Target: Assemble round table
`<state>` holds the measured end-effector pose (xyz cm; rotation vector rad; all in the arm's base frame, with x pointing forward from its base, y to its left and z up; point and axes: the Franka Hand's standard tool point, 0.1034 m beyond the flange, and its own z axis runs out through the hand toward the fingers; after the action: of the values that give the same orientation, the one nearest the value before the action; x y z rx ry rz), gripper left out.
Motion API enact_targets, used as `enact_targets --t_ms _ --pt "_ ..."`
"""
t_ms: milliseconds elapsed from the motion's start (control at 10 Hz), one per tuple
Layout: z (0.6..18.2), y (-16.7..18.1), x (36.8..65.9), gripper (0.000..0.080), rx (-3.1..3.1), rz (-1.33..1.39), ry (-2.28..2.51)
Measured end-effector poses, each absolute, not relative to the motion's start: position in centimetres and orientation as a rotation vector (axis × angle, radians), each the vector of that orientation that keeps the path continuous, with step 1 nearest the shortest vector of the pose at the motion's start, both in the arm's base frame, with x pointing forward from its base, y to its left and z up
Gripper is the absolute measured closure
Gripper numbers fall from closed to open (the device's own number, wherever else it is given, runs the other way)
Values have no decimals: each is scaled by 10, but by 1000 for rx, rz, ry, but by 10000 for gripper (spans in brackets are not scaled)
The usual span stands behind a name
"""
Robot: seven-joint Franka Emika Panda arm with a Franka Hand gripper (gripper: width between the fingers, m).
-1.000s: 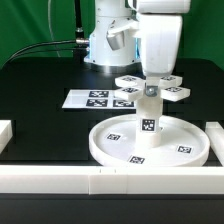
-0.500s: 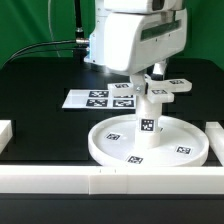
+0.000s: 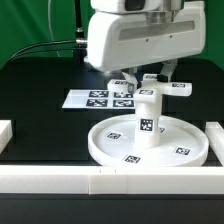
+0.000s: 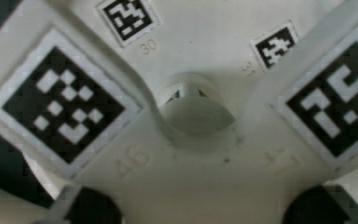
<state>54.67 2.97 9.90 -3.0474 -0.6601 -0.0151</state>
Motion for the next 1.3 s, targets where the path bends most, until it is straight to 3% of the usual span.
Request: enact_targets --t_ms 1300 --pt "101 33 550 357 -2858 -11 978"
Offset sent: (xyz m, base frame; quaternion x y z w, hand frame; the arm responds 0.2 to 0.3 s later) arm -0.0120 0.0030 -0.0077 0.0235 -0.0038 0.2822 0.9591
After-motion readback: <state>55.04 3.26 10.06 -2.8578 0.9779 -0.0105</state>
